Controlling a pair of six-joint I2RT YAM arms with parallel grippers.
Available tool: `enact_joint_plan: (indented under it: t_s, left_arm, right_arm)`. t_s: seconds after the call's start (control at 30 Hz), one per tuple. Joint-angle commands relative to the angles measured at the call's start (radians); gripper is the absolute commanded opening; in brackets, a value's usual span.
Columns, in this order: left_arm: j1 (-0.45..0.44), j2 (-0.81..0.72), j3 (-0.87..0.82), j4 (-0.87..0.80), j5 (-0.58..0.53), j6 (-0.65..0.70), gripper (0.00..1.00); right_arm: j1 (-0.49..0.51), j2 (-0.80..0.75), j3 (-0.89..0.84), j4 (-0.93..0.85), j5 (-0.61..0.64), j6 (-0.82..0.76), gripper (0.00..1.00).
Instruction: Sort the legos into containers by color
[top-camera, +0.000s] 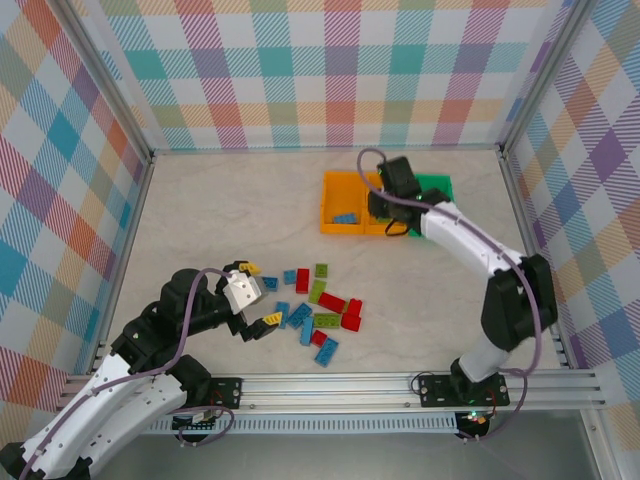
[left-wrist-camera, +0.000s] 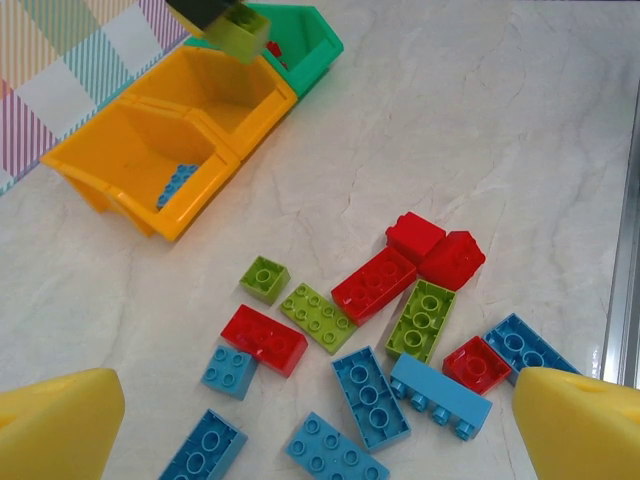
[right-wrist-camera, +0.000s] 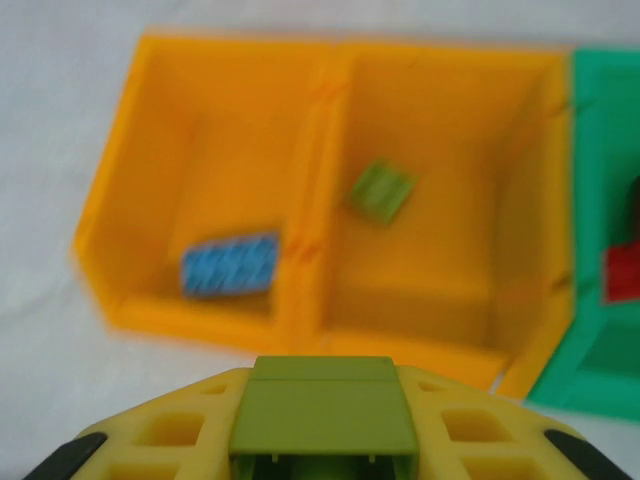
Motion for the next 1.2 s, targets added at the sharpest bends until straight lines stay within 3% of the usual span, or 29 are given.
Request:
enact_joint_plan:
  t_s: [0.0, 0.17, 0.3, 0.53, 0.67, 0.8, 0.87, 0.97, 1.07, 1.17]
  left_arm:
    - [0.013, -0.013, -0.015, 0.044, 0.002, -0.011, 1.00]
    - [0.014, -0.029, -0.026, 0.049, -0.016, -0.026, 1.00]
    - [0.014, -0.036, -0.029, 0.053, -0.049, -0.027, 1.00]
    - [0.016, -0.018, -0.036, 0.080, -0.103, -0.047, 1.00]
    - [0.026, 0.000, -0.037, 0.116, -0.197, -0.108, 1.00]
    - [0.043, 0.087, 0.012, 0.104, -0.414, -0.318, 1.00]
    - [0.047, 0.191, 0.123, -0.009, -0.534, -0.456, 0.99]
    - [0.047, 0.386, 0.305, -0.241, -0.694, -0.790, 0.93]
    - [0.047, 0.506, 0.330, -0.288, -0.663, -1.110, 0.89]
    - [0.048, 0.574, 0.259, -0.197, -0.569, -1.369, 0.94]
  right_arm:
    - [-0.061, 0.142, 0.117, 0.021, 0.002, -0.023, 0.28]
    - [-0.095, 0.309, 0.278, -0.050, 0.000, -0.024, 0.35]
    - [-0.095, 0.317, 0.303, -0.076, 0.011, -0.037, 0.44]
    - [-0.095, 0.142, 0.219, -0.106, -0.021, -0.012, 0.54]
    - [-0.081, -0.066, 0.072, -0.095, -0.215, 0.029, 0.65]
    - [-0.004, -0.289, -0.156, -0.040, -0.411, 0.080, 0.78]
    - [0.052, -0.374, -0.247, -0.025, -0.472, 0.092, 0.83]
    - [0.123, -0.453, -0.319, -0.070, -0.521, 0.120, 0.88]
    - [0.156, -0.507, -0.377, -0.087, -0.581, 0.167, 0.94]
    - [0.164, -0.538, -0.414, -0.090, -0.583, 0.227, 1.00]
